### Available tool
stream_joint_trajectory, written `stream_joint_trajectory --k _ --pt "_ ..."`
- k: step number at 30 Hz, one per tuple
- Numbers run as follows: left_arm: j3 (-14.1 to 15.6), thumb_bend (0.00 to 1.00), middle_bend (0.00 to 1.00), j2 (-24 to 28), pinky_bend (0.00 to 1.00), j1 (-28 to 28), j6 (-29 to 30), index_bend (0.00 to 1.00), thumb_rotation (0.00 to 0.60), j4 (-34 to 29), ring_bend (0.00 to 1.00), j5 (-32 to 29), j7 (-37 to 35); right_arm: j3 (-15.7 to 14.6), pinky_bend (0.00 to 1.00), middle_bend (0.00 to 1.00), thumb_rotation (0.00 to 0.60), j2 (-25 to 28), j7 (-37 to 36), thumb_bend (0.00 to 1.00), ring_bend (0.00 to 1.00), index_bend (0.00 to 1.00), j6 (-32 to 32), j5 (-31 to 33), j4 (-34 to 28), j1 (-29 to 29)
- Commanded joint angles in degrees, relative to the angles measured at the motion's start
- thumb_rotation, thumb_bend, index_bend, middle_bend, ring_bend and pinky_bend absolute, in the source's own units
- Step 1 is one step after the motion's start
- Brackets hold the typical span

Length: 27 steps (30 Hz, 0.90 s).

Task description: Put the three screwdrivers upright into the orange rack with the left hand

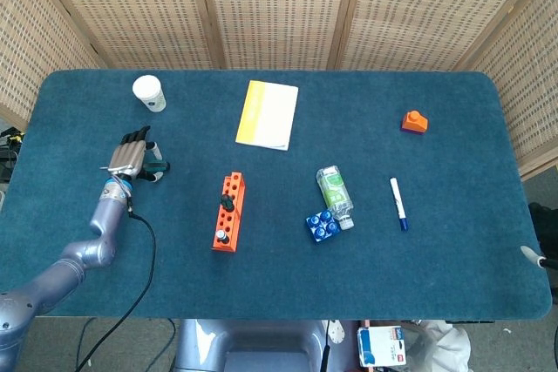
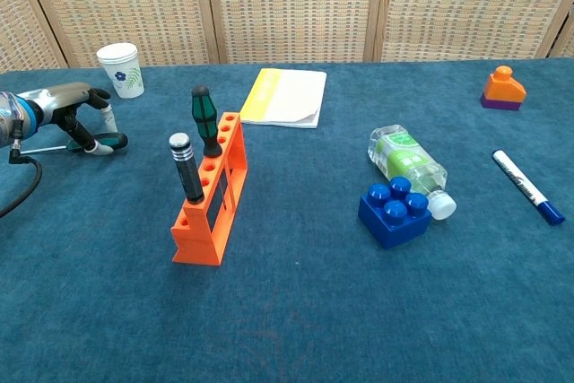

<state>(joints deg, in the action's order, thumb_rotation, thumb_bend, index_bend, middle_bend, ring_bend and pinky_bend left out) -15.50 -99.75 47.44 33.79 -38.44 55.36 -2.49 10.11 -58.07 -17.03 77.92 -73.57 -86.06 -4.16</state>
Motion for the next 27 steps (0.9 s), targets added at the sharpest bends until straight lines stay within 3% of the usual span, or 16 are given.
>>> stream_joint_trajectory --k 1,6,10,13,20,27 --pt "-0.82 0.46 0.00 2.41 0.00 -0.98 1.36 0.68 0.600 -3.66 0.00 0.34 -0.85 -0.02 0.00 0.00 0.600 0.04 -0.15 0.00 0.00 0.00 0.07 -0.15 0.01 0.04" --pt "-1.85 0.47 0.00 6.54 0.00 -2.54 3.43 0.69 0.600 -10.70 0.00 0.90 -2.43 -0.14 0.00 0.00 0.600 0.09 -0.51 0.00 0.00 0.00 -0.04 -0.48 0.03 0.03" --pt "-3.55 0.47 0.00 13.33 0.00 -5.01 6.59 0.70 0.600 -22.40 0.00 1.85 -5.28 -0.20 0.00 0.00 0.600 0.20 -0.83 0.00 0.00 0.00 0.07 -0.83 -0.10 0.06" --pt "-4.19 0.47 0.00 16.43 0.00 -6.10 8.30 0.72 0.600 -27.74 0.00 1.82 -5.64 -0.19 0.00 0.00 0.600 0.29 -1.11 0.00 0.00 0.00 0.12 -0.98 -0.13 0.08" --pt "-6.22 0.48 0.00 21.89 0.00 -7.91 9.48 0.73 0.600 -37.45 0.00 0.77 -9.06 -0.33 0.00 0.00 0.600 0.34 -1.25 0.00 0.00 0.00 0.29 -1.44 -0.23 0.09" --pt "-11.22 0.50 0.00 27.66 0.00 -10.80 7.98 0.73 0.600 -48.09 0.00 1.81 -23.16 -0.43 0.00 0.00 0.600 0.41 -1.30 0.00 0.00 0.00 0.63 -1.76 -0.44 0.23"
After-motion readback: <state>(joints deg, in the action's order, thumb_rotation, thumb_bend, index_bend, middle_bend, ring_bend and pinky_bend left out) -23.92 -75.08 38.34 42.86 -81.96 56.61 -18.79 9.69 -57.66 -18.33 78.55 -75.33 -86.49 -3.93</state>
